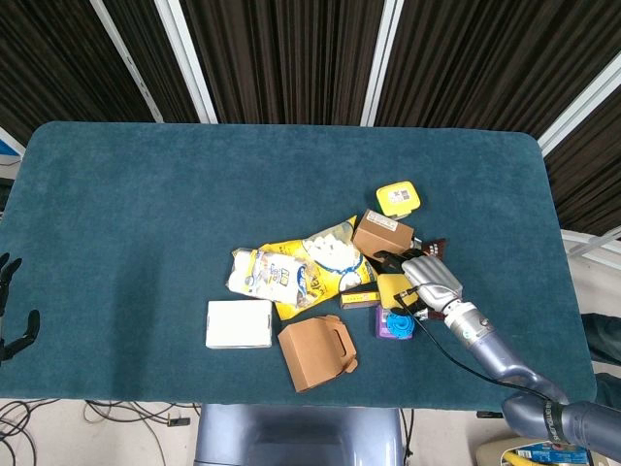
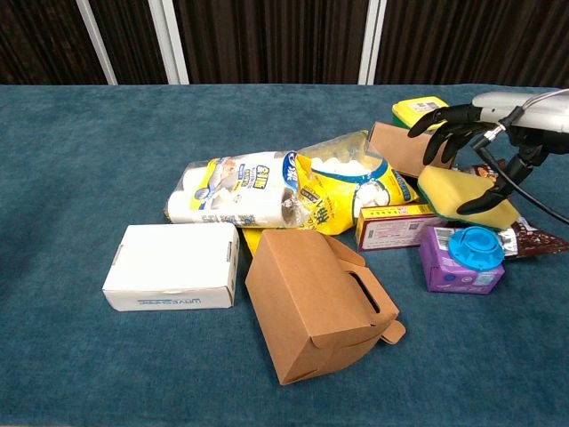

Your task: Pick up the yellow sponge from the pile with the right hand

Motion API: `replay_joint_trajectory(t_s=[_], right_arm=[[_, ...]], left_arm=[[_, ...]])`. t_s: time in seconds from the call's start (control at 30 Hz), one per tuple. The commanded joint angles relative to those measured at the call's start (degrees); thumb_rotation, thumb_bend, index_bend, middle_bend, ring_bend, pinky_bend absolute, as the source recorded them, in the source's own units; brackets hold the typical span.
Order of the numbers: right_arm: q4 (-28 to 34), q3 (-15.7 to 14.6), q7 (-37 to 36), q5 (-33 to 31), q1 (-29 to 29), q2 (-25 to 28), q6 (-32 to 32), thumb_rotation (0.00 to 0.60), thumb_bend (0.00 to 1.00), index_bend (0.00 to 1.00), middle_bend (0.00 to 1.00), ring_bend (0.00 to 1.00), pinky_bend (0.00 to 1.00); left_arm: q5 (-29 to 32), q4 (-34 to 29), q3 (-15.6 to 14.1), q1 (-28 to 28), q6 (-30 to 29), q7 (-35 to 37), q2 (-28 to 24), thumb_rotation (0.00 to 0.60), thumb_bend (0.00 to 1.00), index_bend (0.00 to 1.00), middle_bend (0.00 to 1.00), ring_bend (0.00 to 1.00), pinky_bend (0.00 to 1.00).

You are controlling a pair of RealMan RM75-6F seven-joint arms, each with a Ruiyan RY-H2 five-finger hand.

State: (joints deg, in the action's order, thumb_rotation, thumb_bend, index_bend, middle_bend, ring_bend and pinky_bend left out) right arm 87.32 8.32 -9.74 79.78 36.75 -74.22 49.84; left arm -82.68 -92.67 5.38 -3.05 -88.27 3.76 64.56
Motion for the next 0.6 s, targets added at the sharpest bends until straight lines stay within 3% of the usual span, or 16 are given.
replay_joint_trajectory(t_s=[0.03,0.3,0.6], right_arm=[[-0.9,-0.1,-0.8,0.2,0.1,-0.6,0.3,0.600,0.20,0.21,0.35,0.34,0.19],[-2.5,-1.1,-2.0,0.6,0.5,-1.2,-0.5,0.600,0.24,0.25,0.39,0.37,0.19],[-2.7,-1.3,-3.2,1.3,0.7,-1.1,0.5,0.600,0.41,0.34,0.48,0.48,0.27]], left_arm=[[0.0,-0.1,-0.1,0.0,0.1,-0.2,0.0,0.600,0.46,0.00,0.00,0.02,0.02],[0.2,-0.2,0.0,0.0,0.2,-0.1,-0.1,0.600,0.46,0.00,0.00,0.02,0.02],[0.1,-0.5,-0.1,0.0,0.3,-0.3,-0.3,0.600,0.46,0.00,0.00,0.02,0.02]])
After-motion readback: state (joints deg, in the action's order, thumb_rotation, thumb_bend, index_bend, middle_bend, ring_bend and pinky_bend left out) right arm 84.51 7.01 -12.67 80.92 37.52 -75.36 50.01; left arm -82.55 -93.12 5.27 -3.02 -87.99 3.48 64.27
